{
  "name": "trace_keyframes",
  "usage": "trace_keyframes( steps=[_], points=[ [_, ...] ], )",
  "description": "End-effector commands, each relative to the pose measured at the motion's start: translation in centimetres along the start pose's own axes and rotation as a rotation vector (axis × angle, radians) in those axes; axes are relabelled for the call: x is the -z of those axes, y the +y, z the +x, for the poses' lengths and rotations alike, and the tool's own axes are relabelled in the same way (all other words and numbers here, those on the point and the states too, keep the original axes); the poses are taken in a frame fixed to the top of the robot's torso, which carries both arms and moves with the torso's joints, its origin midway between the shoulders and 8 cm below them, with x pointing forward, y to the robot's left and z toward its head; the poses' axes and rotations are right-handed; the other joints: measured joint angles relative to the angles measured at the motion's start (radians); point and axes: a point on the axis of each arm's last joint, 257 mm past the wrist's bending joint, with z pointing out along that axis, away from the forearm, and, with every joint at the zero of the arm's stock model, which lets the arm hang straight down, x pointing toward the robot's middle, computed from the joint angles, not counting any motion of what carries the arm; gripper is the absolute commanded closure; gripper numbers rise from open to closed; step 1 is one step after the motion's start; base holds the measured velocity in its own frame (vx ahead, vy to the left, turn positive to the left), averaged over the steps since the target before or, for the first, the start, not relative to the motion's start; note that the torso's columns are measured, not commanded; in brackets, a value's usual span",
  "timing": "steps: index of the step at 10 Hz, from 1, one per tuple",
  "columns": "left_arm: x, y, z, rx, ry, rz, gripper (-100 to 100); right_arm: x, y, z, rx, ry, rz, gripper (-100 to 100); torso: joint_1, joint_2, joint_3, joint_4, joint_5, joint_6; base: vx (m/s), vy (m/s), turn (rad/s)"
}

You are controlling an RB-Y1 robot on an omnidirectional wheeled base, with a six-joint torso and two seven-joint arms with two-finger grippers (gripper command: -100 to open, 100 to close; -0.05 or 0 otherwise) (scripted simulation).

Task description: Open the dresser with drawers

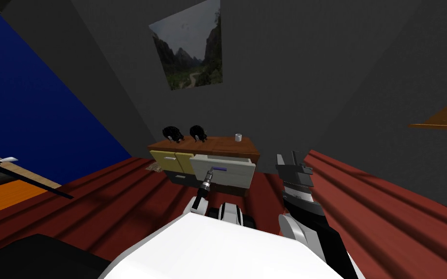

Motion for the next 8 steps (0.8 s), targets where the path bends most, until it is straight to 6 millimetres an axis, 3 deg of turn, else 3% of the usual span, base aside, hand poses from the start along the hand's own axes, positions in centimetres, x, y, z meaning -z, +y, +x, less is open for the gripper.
trace_keyframes(
  steps=[1, 5, 6, 7, 8],
  points=[
    [0.1, 0.0, 0.1, 0.000, 0.003, -0.001, 100, 0.0, 0.0, 0.0, 0.000, 0.000, 0.000, 0, 0.000, -0.001, 0.000, 0.000, 0.000, -0.001, -0.098, -0.001, -0.002],
    [1.0, 1.1, 0.6, 0.001, 0.016, -0.033, 100, 0.0, 0.0, 0.0, 0.000, 0.000, 0.000, 0, 0.002, 0.002, 0.001, -0.001, 0.000, -0.002, -0.182, 0.016, 0.014],
    [0.5, 0.0, 0.6, 0.004, 0.014, -0.003, 100, 0.0, 0.0, 0.0, 0.000, 0.000, 0.000, 0, 0.003, -0.001, 0.000, -0.001, 0.001, -0.002, -0.099, 0.000, -0.005],
    [-0.7, -0.8, 0.6, 0.004, 0.017, -0.006, -100, 0.0, 0.0, 0.0, 0.000, 0.000, 0.000, 0, 0.001, -0.006, -0.004, 0.001, -0.001, -0.002, -0.056, -0.006, 0.011],
    [-0.7, -0.8, 0.6, 0.004, 0.017, -0.006, -100, 0.0, 0.0, 0.0, 0.000, 0.000, 0.000, 0, -0.001, -0.005, -0.004, 0.002, -0.002, -0.001, -0.041, 0.003, 0.006]
  ],
)
